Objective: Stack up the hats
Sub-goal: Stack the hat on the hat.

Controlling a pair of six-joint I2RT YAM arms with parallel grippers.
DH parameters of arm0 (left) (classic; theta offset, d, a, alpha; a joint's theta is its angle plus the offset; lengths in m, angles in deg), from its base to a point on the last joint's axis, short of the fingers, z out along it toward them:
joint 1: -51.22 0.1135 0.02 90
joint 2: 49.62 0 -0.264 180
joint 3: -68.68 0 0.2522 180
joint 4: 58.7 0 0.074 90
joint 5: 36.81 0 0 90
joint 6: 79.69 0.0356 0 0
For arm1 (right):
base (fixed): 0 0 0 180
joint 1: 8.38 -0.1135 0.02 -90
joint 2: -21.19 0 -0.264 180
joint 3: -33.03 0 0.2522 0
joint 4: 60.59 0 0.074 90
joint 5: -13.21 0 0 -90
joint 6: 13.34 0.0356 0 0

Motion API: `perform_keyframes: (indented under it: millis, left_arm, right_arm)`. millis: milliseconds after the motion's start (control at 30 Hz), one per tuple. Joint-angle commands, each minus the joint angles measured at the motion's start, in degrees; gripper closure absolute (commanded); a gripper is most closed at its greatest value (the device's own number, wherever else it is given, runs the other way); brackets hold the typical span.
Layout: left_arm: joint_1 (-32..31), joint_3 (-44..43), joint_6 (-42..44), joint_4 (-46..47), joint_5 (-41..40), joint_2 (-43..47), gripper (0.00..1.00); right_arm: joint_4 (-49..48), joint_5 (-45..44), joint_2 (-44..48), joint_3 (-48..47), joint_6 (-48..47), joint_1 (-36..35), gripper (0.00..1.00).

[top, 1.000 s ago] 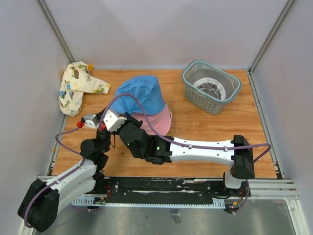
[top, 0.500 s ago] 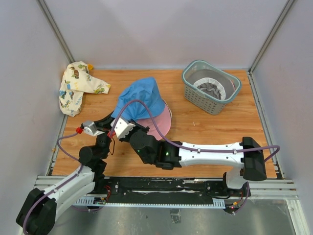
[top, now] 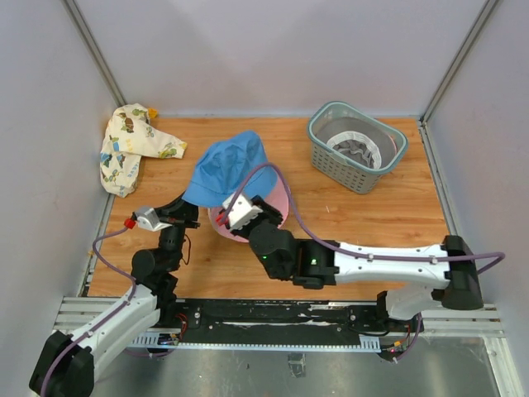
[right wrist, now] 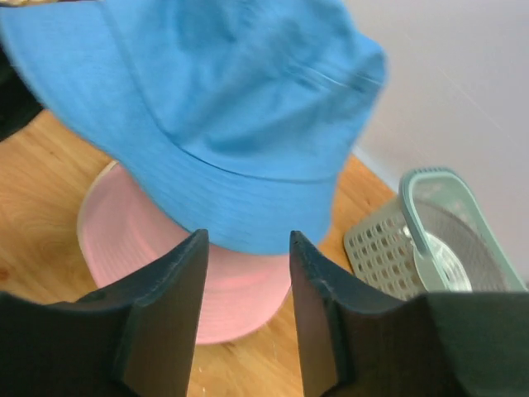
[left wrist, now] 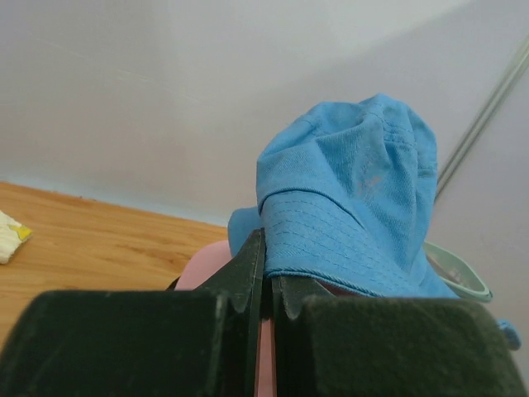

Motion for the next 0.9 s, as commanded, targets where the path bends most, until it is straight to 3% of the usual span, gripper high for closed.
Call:
perform_keyframes:
  millis: [0, 133, 333, 600, 867]
  left_arm:
    - [0.50, 3.50, 0.44, -0.08, -3.65, 1.33, 0.94]
    - [0.50, 3.96, 0.72, -0.36, -1.71, 1.87, 0.94]
    - [0.50, 5.76, 0.25, 0.89, 2.78, 1.61, 0.93]
    - [0.50, 7.61, 0.89, 0.76, 7.07, 1.62, 0.92]
    - [0.41, 9.68, 2.34, -0.03, 9.46, 2.06, 0.92]
  right_arm:
    - [3.74, -5.98, 7.64, 2.23, 5.65, -0.03, 0.49]
    - [5.88, -5.67, 12.14, 5.04, 10.55, 0.11, 0.41]
    - [6.97, -0.77, 19.45, 10.89, 22.80, 3.37, 0.40]
    - [1.59, 20.10, 30.50, 21.21, 41.33, 18.19, 0.38]
    - [-4.33, 40.90, 29.01, 24.74, 54.78, 31.33, 0.37]
